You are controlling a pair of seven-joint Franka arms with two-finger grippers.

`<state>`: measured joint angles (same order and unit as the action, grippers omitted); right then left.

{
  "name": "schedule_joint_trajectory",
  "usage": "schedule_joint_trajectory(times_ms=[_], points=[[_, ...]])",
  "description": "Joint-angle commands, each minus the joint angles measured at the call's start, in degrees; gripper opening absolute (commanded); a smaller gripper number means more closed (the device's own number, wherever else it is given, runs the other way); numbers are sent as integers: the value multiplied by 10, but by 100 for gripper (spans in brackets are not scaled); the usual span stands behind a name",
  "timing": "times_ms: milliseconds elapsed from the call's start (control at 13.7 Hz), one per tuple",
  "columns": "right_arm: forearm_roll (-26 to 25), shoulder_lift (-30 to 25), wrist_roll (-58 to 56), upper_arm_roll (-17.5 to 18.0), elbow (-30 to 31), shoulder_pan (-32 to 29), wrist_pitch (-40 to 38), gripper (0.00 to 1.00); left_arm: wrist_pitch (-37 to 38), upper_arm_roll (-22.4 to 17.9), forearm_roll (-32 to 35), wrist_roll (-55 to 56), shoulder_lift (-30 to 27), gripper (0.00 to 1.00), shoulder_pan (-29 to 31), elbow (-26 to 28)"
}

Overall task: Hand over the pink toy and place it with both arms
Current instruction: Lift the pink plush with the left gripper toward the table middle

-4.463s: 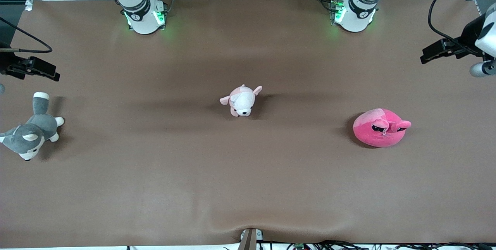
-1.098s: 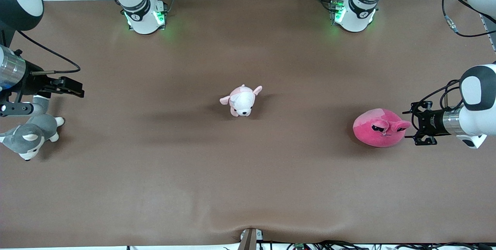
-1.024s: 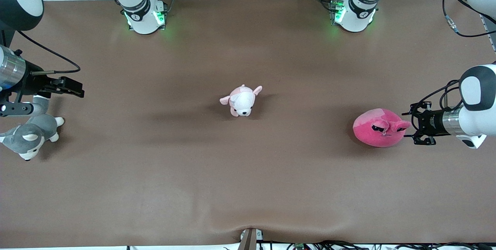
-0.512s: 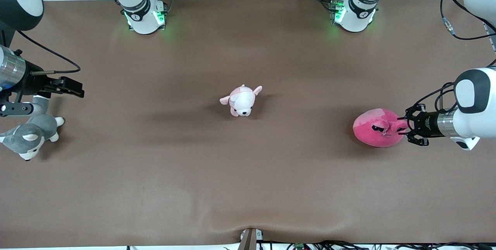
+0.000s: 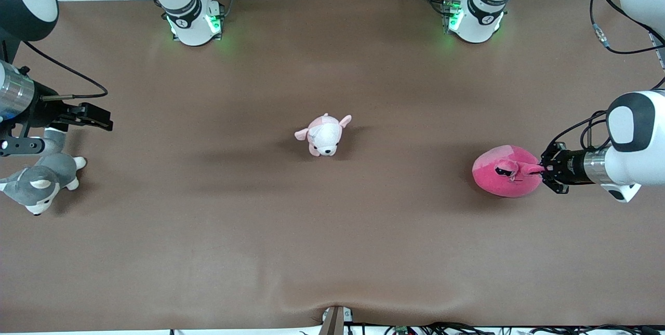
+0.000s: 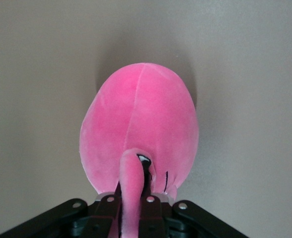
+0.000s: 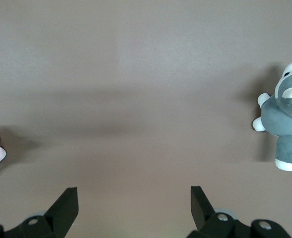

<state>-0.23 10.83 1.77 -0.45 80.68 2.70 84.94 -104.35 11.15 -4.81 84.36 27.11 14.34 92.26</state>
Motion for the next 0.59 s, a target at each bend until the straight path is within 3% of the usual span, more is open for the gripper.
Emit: schedule_joint_trajectory(times_ms=[0,512], points=[[1,2,2,1,-7,-1,-1,100,6,7,-13,-10,-11,0,0,2],[1,2,2,1,-7,-1,-1,100,52,33,-13,-8,-47,0,3,-10]])
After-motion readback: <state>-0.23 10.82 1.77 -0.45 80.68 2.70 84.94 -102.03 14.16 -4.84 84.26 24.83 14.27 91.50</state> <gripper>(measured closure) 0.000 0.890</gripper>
